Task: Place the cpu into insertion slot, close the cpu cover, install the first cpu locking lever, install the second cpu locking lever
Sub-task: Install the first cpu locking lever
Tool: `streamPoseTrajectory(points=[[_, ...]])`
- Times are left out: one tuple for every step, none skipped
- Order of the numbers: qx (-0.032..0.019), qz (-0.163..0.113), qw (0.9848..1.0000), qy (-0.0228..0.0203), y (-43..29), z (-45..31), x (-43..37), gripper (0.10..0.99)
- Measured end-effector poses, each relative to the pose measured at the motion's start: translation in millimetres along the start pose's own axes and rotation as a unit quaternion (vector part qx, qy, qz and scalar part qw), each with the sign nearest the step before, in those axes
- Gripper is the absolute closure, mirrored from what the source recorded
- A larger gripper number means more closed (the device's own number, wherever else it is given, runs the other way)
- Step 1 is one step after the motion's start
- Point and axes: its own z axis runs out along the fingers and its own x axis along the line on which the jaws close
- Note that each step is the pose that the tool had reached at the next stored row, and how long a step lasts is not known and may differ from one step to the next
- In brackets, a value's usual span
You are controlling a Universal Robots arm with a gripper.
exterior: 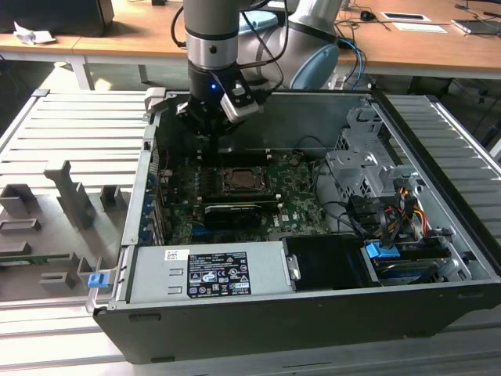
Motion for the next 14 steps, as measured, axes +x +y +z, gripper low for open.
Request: streamPoseTrajectory(points=[[0.0000, 0.000, 1.0000, 0.0000, 0.0, 0.4, -4.0, 0.980], [0.0000, 0.000, 1.0000, 0.0000, 0.0, 0.8, -7.1, 0.980], [0.0000, 0.000, 1.0000, 0.0000, 0.0, 1.2, -10.6, 0.980], [0.0000, 0.000, 1.0000, 0.0000, 0.0, 1.6, -14.0, 0.980], [0.0000, 0.000, 1.0000, 0.0000, -0.1, 2.1, -18.2, 0.980], [0.0000, 0.000, 1.0000, 0.0000, -0.1, 2.5, -21.5, 0.980], [0.0000, 0.000, 1.0000, 0.0000, -0.1, 2.9, -25.0, 0.980], [0.0000, 0.000, 1.0000, 0.0000, -0.2, 3.1, -27.2, 0.980], [0.0000, 0.000, 1.0000, 0.0000, -0.3, 3.7, -32.1, 0.980], [-0.0018, 0.000, 1.0000, -0.0001, -0.5, 4.7, -34.2, 0.980], [-0.0061, 0.000, 1.0000, -0.0003, -0.4, 5.2, -34.2, 0.980], [-0.0106, 0.000, 0.9999, -0.0004, -0.4, 5.4, -34.3, 0.980], [-0.0174, 0.000, 0.9998, -0.0006, -0.5, 5.6, -34.4, 0.980], [-0.0210, 0.000, 0.9998, -0.0007, -0.5, 5.9, -34.5, 0.980]])
